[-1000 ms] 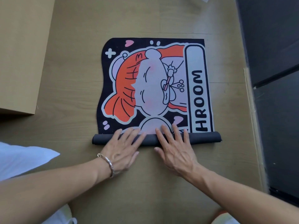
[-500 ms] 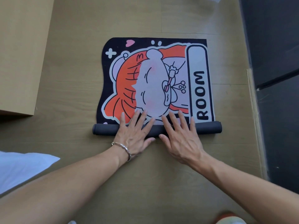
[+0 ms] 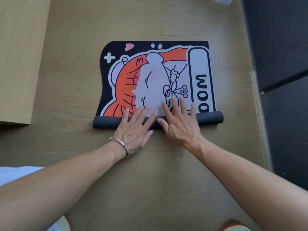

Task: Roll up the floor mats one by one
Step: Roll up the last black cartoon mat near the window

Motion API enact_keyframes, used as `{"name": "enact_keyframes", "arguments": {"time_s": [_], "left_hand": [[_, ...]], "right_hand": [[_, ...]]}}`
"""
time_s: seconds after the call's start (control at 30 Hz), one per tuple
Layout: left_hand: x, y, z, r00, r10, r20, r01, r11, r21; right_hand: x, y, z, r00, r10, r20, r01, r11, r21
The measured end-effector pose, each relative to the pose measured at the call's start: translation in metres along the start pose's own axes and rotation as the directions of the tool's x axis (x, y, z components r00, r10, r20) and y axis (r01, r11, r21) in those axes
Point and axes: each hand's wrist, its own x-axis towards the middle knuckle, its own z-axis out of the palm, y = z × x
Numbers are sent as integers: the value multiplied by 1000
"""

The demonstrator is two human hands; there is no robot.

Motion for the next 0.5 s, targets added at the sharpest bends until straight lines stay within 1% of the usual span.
{"name": "enact_keyframes", "arguments": {"time_s": [0.07, 0.2, 0.27, 0.37, 0.43, 0.5], "left_hand": [[-5, 4, 6, 1000, 11, -27, -10, 1000, 11], [2, 1, 7, 1000, 10, -22, -9, 999, 46], [14, -8, 3, 1000, 29, 2, -29, 997, 65], [31, -20, -9, 999, 30, -20, -29, 999, 38], [36, -23, -10, 998, 66, -21, -66, 997, 36], [36, -28, -9, 995, 96, -13, -96, 995, 6]], "right_hand": [[9, 3, -8, 1000, 16, -18, -16, 1000, -14], [16, 3, -12, 1000, 22, -22, -22, 1000, 8], [14, 4, -13, 998, 5, -69, -2, 999, 38], [9, 11, -12, 989, -42, -140, 50, 998, 50], [10, 18, -11, 989, -54, -136, 60, 997, 37], [11, 24, -13, 993, -69, -101, 70, 998, 9]]}}
